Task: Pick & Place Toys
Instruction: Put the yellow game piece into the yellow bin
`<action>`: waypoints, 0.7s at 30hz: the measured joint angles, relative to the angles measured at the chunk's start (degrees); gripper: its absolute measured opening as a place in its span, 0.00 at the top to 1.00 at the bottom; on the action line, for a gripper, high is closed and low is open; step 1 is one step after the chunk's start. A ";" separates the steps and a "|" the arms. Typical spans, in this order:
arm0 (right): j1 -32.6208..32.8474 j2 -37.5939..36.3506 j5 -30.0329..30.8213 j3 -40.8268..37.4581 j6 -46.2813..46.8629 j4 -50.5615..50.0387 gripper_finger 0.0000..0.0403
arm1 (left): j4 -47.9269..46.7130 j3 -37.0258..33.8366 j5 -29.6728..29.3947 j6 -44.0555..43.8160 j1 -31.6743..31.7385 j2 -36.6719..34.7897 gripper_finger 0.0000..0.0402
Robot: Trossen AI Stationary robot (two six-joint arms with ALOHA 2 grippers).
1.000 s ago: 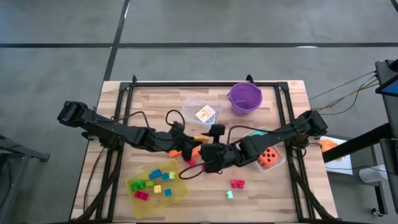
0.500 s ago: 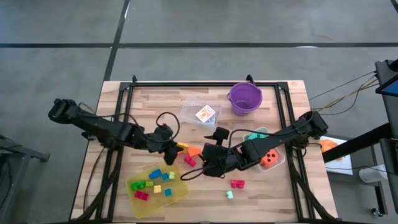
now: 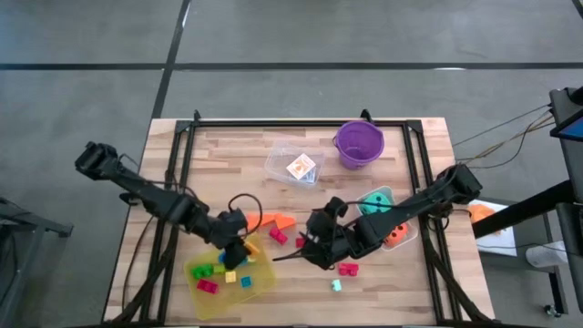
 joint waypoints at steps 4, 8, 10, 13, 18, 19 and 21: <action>0.06 0.01 0.00 -2.19 2.01 0.30 0.11 | -1.78 0.00 -0.12 -6.00 -2.96 0.64 0.80; 0.04 0.01 0.00 -2.85 1.83 0.58 0.11 | -2.59 0.04 -0.02 -10.38 -5.05 2.83 0.80; -0.03 0.01 0.00 -2.93 1.72 0.53 0.11 | -2.80 0.05 0.42 -11.93 -5.65 4.33 0.80; -0.03 0.01 0.00 -2.93 1.33 0.58 0.11 | -2.80 0.07 1.15 -12.81 -5.99 6.87 0.80; -0.03 0.01 0.00 -3.23 1.03 0.54 0.11 | -0.42 0.07 3.46 -12.82 -5.99 10.63 0.80; -0.03 0.01 0.00 -3.43 1.03 0.48 0.11 | 0.66 0.07 3.98 -12.77 -5.99 11.31 0.80; -0.03 0.01 -0.04 -3.78 1.01 0.30 0.11 | 3.02 0.09 5.17 -12.75 -5.99 12.49 0.80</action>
